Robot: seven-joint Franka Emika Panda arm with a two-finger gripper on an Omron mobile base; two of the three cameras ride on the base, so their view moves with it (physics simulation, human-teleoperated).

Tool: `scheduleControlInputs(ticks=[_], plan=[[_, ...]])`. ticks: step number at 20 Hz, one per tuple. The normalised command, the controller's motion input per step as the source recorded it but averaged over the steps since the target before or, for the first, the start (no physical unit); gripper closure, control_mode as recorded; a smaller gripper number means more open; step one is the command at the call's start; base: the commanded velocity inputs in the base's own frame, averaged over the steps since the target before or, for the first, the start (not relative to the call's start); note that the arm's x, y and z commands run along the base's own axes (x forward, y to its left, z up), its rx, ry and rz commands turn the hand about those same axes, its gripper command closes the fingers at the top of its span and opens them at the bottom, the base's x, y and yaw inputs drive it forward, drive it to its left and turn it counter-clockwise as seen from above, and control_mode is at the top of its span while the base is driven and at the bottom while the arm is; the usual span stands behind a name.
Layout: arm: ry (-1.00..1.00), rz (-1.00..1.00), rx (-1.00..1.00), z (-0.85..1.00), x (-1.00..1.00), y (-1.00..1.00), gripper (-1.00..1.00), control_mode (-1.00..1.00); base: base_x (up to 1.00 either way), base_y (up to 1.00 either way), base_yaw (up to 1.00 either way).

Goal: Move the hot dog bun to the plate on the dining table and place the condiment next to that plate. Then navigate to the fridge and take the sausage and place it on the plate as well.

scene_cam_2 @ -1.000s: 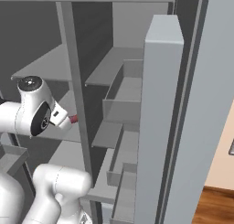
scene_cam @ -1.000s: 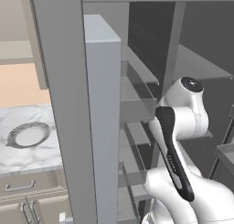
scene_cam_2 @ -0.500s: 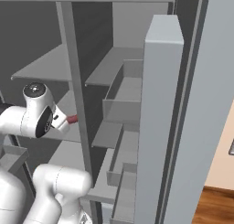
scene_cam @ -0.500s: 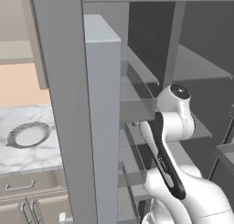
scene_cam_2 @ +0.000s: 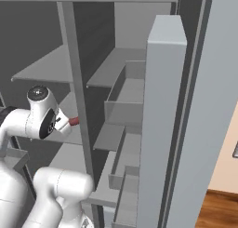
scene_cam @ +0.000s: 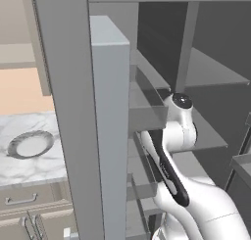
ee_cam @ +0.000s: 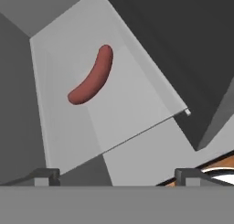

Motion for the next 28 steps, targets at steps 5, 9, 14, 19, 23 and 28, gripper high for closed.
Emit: scheduleControlInputs(ticks=[5,9,14,19,23,28], plan=[[0.07,0.00,0.02,-0.09,0.47,0.00,-1.00,-1.00,0.00,0.00,0.00],[0.04,-0.01,0.01,-0.15,0.52,0.00,-1.00,-1.00,0.00,0.00,0.00],[0.01,-0.02,0.02,-0.26,0.39,0.01,-1.00,-1.00,0.00,0.00,0.00],[0.00,-0.04,0.03,-0.29,0.30,0.07,-1.00,-1.00,0.00,0.00,0.00],[0.00,-0.05,0.02,-0.30,0.28,0.11,-1.00,-1.00,0.00,0.00,0.00],[0.00,-0.04,0.03,-0.27,0.25,0.04,-1.00,-1.00,0.00,0.00,0.00]])
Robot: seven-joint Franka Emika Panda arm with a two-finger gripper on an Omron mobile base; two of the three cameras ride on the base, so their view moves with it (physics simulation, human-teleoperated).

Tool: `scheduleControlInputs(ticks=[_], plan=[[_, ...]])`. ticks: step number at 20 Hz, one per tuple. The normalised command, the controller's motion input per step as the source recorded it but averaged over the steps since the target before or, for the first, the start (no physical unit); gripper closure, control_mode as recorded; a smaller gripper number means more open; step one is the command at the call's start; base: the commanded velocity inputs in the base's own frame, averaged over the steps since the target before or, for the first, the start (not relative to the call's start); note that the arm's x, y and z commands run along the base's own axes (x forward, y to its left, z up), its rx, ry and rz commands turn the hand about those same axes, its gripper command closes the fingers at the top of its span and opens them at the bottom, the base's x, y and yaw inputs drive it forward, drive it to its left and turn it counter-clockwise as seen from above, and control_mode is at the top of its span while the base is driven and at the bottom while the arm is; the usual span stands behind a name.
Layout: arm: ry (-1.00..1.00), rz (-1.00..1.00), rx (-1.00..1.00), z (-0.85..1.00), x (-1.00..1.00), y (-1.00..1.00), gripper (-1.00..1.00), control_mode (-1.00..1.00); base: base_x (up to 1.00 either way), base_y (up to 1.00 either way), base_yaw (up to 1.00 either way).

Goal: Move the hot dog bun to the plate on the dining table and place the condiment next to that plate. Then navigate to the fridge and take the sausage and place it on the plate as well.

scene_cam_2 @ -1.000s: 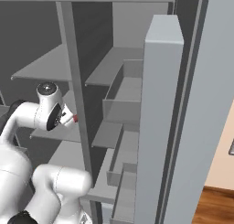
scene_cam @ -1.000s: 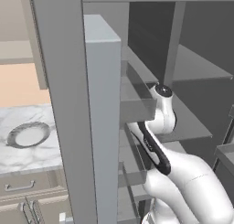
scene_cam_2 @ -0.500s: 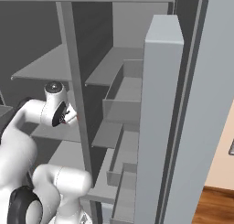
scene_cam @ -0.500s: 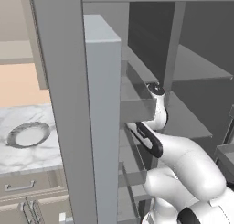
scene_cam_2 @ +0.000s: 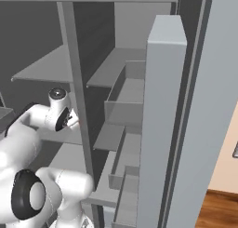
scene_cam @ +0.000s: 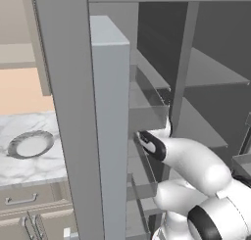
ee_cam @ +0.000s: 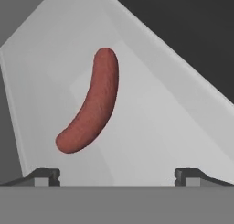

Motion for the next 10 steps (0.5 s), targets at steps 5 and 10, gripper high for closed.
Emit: scheduleControlInputs(ticks=[5,10], plan=[[0.01,-0.06,0.02,-0.19,0.22,0.13,-1.00,-1.00,0.00,0.00,0.00],[0.10,-0.07,0.00,-0.04,0.17,0.14,-1.00,-1.00,0.00,0.00,0.00]])
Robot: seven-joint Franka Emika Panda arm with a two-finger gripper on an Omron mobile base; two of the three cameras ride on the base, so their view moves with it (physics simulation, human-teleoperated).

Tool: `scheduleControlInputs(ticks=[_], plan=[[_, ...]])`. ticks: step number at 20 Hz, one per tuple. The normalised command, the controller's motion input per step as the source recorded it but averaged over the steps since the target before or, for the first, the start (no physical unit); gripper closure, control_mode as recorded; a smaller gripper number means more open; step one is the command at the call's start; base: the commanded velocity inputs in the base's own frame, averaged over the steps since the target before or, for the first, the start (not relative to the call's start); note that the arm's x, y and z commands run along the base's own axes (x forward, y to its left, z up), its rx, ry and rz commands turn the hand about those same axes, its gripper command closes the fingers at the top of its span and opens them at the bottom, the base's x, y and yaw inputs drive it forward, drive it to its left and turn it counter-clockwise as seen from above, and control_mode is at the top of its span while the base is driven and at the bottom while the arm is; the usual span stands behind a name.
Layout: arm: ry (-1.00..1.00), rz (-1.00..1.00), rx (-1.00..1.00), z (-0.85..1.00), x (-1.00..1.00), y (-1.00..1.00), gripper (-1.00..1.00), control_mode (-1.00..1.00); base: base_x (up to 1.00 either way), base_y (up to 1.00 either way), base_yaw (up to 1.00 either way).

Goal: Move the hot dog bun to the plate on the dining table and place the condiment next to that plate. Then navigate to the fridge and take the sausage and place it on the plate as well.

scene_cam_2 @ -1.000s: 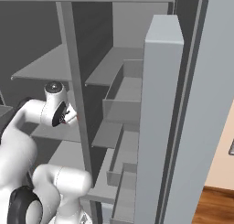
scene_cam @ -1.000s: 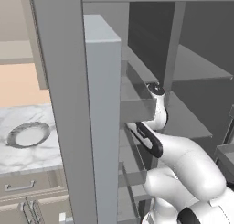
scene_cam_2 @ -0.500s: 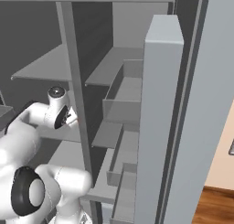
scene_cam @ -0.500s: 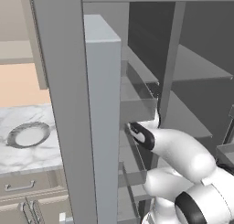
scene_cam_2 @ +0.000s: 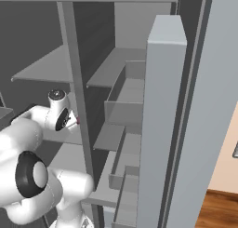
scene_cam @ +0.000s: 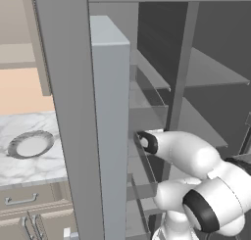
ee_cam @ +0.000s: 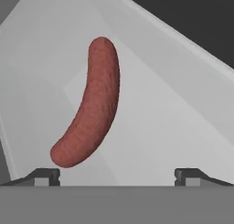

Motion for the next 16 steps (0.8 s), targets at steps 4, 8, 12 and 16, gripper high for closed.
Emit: scheduleControlInputs(ticks=[4,8,12,16], plan=[[0.08,-0.01,0.00,-0.01,0.27,0.00,-1.00,-1.00,0.00,0.00,0.00],[0.03,0.00,0.00,-0.12,0.31,0.00,-1.00,-1.00,0.00,0.00,0.00],[0.00,0.00,0.00,-0.22,0.27,0.00,-1.00,-1.00,0.00,0.00,0.00],[0.00,0.00,0.00,-0.24,0.27,0.00,-1.00,-1.00,0.00,0.00,0.00]])
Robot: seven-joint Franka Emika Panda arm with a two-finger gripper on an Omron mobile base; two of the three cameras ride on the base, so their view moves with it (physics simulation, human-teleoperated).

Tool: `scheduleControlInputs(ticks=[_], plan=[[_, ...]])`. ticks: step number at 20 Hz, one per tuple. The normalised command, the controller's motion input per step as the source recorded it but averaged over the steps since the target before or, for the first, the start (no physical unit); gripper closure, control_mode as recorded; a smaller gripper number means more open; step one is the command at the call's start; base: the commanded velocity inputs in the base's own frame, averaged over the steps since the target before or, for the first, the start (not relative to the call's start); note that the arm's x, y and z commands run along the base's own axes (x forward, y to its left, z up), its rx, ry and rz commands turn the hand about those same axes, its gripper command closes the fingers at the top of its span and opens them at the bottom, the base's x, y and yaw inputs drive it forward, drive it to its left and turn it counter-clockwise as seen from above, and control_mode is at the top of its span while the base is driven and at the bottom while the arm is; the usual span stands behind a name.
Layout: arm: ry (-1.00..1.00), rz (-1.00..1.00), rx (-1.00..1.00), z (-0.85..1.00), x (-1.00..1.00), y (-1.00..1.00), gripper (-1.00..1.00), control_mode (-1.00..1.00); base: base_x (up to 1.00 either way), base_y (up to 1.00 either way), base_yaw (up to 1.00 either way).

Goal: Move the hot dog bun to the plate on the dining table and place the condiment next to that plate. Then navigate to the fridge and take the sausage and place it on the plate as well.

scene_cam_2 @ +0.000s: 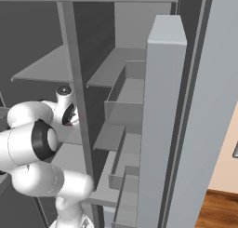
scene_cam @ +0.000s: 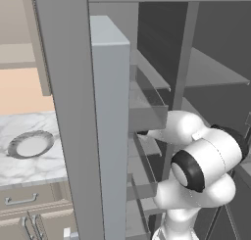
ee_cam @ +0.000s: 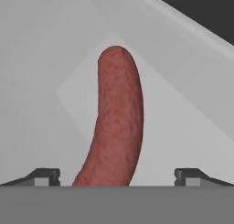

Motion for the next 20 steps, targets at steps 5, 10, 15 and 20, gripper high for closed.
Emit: scheduleControlInputs(ticks=[5,10,15,20], plan=[[0.00,-0.01,0.00,-0.22,0.20,0.00,-1.00,-1.00,0.00,0.00,0.00],[0.01,-0.01,0.00,-0.22,0.15,0.00,-1.00,-1.00,0.00,0.00,0.00],[0.04,0.00,0.00,-0.29,0.06,0.06,1.00,-1.00,0.00,0.00,0.00],[-0.03,0.00,0.00,-0.32,-0.03,0.00,1.00,-1.00,0.00,0.00,0.00]])
